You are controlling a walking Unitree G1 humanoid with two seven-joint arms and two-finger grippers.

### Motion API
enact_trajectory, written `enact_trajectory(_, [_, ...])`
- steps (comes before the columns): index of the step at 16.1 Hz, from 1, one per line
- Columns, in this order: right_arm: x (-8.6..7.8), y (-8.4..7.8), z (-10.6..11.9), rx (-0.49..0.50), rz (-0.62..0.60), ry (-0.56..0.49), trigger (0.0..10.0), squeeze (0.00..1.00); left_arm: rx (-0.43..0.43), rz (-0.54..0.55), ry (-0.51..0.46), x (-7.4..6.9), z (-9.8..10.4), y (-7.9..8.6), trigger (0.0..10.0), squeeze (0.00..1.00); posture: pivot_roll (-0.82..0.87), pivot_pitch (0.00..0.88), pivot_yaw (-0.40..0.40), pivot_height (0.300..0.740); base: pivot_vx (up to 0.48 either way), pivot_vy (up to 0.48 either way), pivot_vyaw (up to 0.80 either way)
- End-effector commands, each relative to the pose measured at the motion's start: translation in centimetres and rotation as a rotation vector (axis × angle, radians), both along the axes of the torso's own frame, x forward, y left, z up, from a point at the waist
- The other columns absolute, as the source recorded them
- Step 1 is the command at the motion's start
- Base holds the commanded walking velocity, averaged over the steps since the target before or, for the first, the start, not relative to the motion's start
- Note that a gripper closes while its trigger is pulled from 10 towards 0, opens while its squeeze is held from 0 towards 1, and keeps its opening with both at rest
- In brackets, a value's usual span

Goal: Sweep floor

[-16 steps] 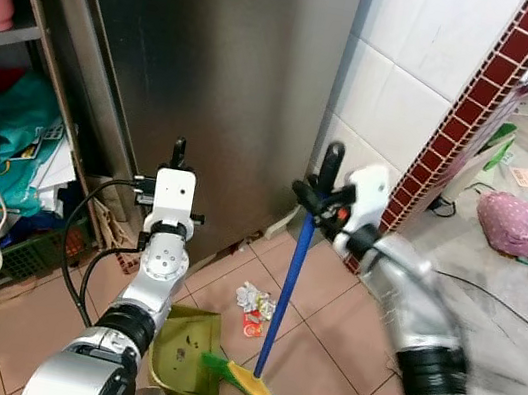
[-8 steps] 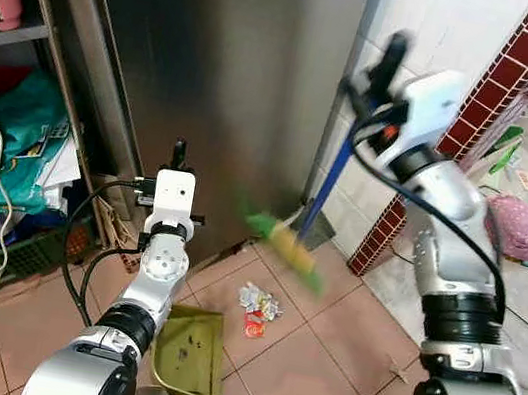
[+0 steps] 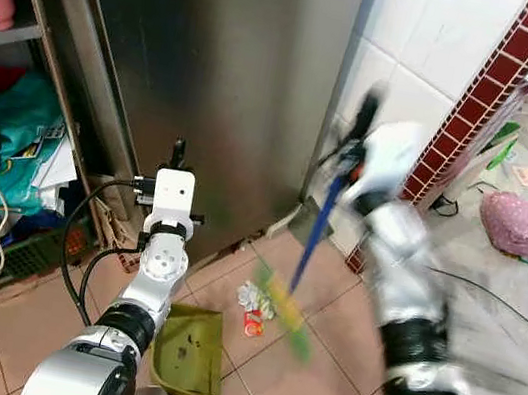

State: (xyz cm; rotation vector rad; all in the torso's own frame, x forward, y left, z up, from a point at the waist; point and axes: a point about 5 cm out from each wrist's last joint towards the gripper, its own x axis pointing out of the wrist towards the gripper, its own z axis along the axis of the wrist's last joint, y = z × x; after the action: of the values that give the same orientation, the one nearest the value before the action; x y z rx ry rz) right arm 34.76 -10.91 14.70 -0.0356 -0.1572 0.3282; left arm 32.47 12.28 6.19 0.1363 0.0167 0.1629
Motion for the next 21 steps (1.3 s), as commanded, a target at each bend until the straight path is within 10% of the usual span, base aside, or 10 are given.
enact_trajectory(1, [-0.3, 0.6, -0.7, 0.059, -0.002, 0.031, 10.0, 0.00, 0.001, -0.007, 0.000, 0.3, 0.2, -0.2, 10.0, 0.00, -0.08, 0.000, -0.007, 0.740, 0.000, 0.000, 0.00])
enact_trajectory(6, [-0.6, 1.3, -1.1, 0.164, 0.087, 0.133, 10.0, 0.00, 0.000, -0.006, 0.006, 0.4, 0.2, 0.1, 10.0, 0.00, -0.08, 0.000, -0.008, 0.740, 0.000, 0.000, 0.00])
enact_trajectory(13, [1.3, 0.5, 4.3, 0.549, 0.155, 0.219, 10.0, 0.00, -0.032, -0.034, 0.005, 0.4, 0.3, -0.7, 10.0, 0.00, -0.08, 0.000, -0.016, 0.740, 0.000, 0.000, 0.00])
enact_trajectory(18, [1.8, -1.3, 8.8, 0.249, 0.088, -0.072, 10.0, 0.00, -0.087, -0.110, 0.005, 0.5, 0.5, -1.4, 10.0, 0.00, -0.08, 0.000, -0.006, 0.740, 0.000, 0.000, 0.00])
enact_trajectory(21, [2.1, -2.6, 10.8, 0.244, 0.012, -0.157, 10.0, 0.00, -0.058, -0.188, 0.015, 0.3, 0.3, -2.0, 10.0, 0.00, -0.08, 0.000, 0.002, 0.740, 0.000, 0.000, 0.00])
